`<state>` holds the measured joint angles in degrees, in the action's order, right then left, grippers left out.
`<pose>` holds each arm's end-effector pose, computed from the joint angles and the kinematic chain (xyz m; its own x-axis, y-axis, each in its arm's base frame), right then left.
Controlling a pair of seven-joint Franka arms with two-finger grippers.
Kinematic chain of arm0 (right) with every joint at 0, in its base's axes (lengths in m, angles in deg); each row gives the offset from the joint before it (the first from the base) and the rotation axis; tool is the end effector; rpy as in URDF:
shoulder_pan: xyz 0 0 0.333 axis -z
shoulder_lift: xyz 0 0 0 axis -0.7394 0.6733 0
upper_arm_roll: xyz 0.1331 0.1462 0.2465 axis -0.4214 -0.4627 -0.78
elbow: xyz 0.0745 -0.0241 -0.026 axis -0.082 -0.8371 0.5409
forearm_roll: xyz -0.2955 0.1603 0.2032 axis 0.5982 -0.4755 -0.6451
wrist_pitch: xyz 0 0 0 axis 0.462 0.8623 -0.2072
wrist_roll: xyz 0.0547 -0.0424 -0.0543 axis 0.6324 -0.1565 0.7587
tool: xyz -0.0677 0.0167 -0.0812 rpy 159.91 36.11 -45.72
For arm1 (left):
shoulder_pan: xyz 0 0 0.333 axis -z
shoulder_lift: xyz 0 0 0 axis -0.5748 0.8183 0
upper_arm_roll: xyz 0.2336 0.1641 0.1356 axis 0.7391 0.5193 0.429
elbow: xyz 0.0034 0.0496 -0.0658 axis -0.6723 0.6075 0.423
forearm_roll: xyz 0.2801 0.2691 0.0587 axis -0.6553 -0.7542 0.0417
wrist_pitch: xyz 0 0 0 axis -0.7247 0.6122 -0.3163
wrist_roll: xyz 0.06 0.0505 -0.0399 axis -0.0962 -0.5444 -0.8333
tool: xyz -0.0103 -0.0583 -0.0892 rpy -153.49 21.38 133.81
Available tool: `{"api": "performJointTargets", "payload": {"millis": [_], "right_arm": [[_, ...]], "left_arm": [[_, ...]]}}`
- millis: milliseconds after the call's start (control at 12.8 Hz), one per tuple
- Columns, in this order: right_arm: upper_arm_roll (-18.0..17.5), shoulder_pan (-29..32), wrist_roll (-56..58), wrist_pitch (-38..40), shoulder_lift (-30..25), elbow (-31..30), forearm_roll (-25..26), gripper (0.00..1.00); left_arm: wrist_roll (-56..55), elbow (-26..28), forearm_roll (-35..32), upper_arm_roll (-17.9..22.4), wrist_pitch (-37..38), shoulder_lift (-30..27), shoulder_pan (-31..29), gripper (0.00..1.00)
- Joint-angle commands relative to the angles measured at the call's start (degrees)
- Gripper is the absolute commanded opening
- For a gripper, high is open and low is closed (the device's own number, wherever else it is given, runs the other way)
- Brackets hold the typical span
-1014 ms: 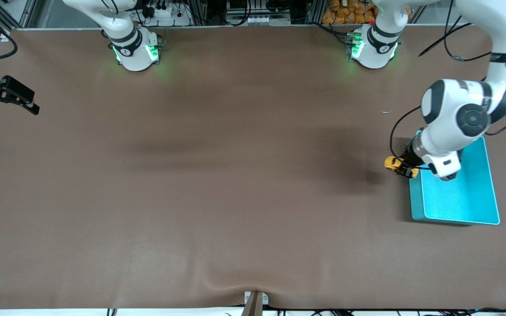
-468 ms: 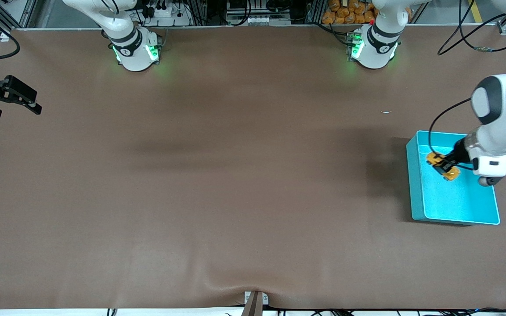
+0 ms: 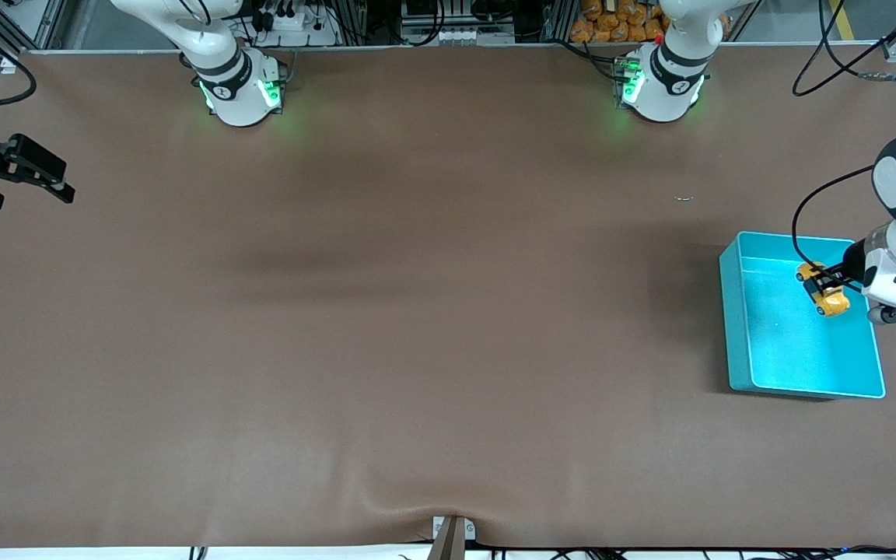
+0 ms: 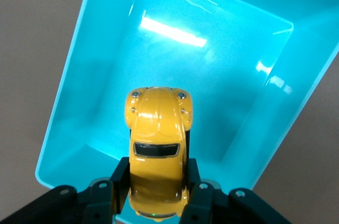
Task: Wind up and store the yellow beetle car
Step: 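Lift the car with the left gripper and carry it into the bin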
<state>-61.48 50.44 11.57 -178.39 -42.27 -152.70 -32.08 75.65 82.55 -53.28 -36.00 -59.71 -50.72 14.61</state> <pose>0.5364 -0.0045 0.6523 0.9960 0.0663 0.0599 0.0688 -0.9968 -0.0411 0.5767 0.1367 0.3421 0.9645 0.2593 -0.0496 0.2527 -0.9613 -0.1100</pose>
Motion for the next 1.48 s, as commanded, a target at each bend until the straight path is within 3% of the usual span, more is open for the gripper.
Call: {"api": "performJointTargets", "payload": {"millis": [0, 312, 702, 780, 858, 936, 1248, 1404], "right_arm": [[0.18, -0.65, -1.38, -0.03, -0.52, -0.60, 0.29, 1.00], [0.18, -0.65, -1.47, 0.32, -0.60, -0.60, 0.20, 1.00], [0.18, -0.65, -1.47, 0.32, -0.52, -0.60, 0.20, 1.00], [0.18, -0.65, -1.38, 0.32, -0.52, -0.60, 0.20, 1.00], [0.18, -0.65, -1.47, 0.32, -0.60, -0.69, 0.20, 1.00], [0.18, -0.65, -1.38, 0.32, -0.52, -0.69, 0.20, 1.00], [0.18, -0.74, -1.38, 0.32, -0.52, -0.60, 0.20, 1.00], [0.18, -0.65, -1.38, 0.32, -0.52, -0.60, 0.20, 1.00]], "left_arm": [[10.24, -4.62, -1.21, -0.80, -0.16, 5.27, -1.14, 0.00], [20.89, -6.74, -0.94, -0.71, -3.93, 12.22, -3.07, 0.00], [22.67, -6.65, -1.47, -0.71, -7.28, 16.09, -3.34, 0.00], [22.67, -6.65, -1.55, -0.71, -7.28, 16.62, -3.17, 0.08], [22.67, -6.74, -1.56, -0.71, -7.28, 16.63, -3.17, 0.50], [22.58, -6.66, -1.47, -0.80, -7.28, 16.28, -2.82, 1.00], [21.87, -6.74, -1.47, -2.11, -2.04, 7.25, -1.33, 1.00], [21.70, -6.83, -1.21, -5.88, -0.52, 2.76, -1.32, 1.00]]}}
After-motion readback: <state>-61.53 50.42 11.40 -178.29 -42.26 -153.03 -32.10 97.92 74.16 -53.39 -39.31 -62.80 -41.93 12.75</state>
